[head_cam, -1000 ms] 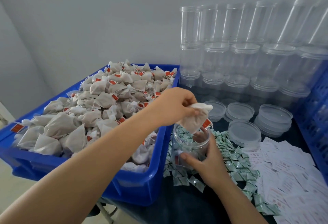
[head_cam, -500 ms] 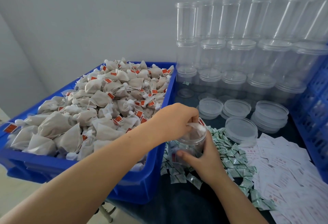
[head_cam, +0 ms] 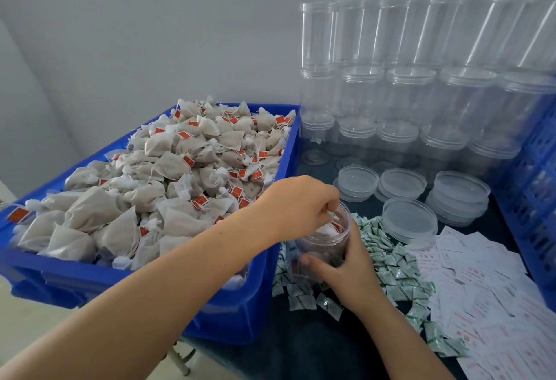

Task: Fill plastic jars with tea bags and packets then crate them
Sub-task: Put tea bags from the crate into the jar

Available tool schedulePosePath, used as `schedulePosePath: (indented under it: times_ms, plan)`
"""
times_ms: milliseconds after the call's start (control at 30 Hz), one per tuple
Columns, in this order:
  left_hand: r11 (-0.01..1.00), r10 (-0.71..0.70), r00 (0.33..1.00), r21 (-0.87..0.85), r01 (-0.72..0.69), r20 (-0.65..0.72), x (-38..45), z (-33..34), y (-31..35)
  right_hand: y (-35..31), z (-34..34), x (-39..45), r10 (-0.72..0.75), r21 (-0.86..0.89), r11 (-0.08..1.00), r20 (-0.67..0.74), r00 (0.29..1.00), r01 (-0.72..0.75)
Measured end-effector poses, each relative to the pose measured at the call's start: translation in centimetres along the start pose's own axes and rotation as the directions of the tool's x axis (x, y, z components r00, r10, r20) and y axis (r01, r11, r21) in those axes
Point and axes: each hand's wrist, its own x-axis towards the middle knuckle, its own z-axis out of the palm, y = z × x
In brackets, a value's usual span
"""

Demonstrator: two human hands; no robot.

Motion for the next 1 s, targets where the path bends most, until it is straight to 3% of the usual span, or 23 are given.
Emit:
schedulePosePath:
  times_ms: [133, 267, 400, 533, 700, 1000]
  plan:
    - [0.996, -0.062, 0.989, -0.076, 0.052, -0.137, -0.2, -0.9, -1.3, -0.3, 0.1, -0.2, 0.009, 0.002, 1.0, -0.008, 1.0, -0.009]
    - [0.967, -0.255, 0.935, -0.084, 0.241, -0.247, -0.5, -1.9, -4.4, -0.4, 0.1, -0.3, 0.014, -0.001, 1.0, -0.018, 1.0, -0.014]
    - [0.88, -0.465, 0.871, 0.022, 0.474, -0.161, -1.4, -1.8, -7.5, -0.4, 0.0, -0.3, 0.017, -0.008, 1.0, -0.019, 1.0, -0.017]
    - [0.784, -0.598, 0.802, 0.207, 0.586, -0.005, -2.5, -0.7, -9.2, -0.4, 0.0, -0.3, 0.001, -0.023, 1.0, -0.024, 1.0, -0.002]
    - [0.707, -0.697, 0.7, 0.31, 0.636, 0.152, -3.1, 0.9, -10.1, -0.4, 0.1, -0.3, -0.013, -0.045, 0.999, -0.028, 1.0, 0.011]
    - [0.648, -0.746, 0.651, 0.377, 0.661, 0.141, -3.2, 1.9, -11.5, -0.6, 0.1, -0.4, -0.022, -0.045, 0.999, -0.024, 0.999, 0.021]
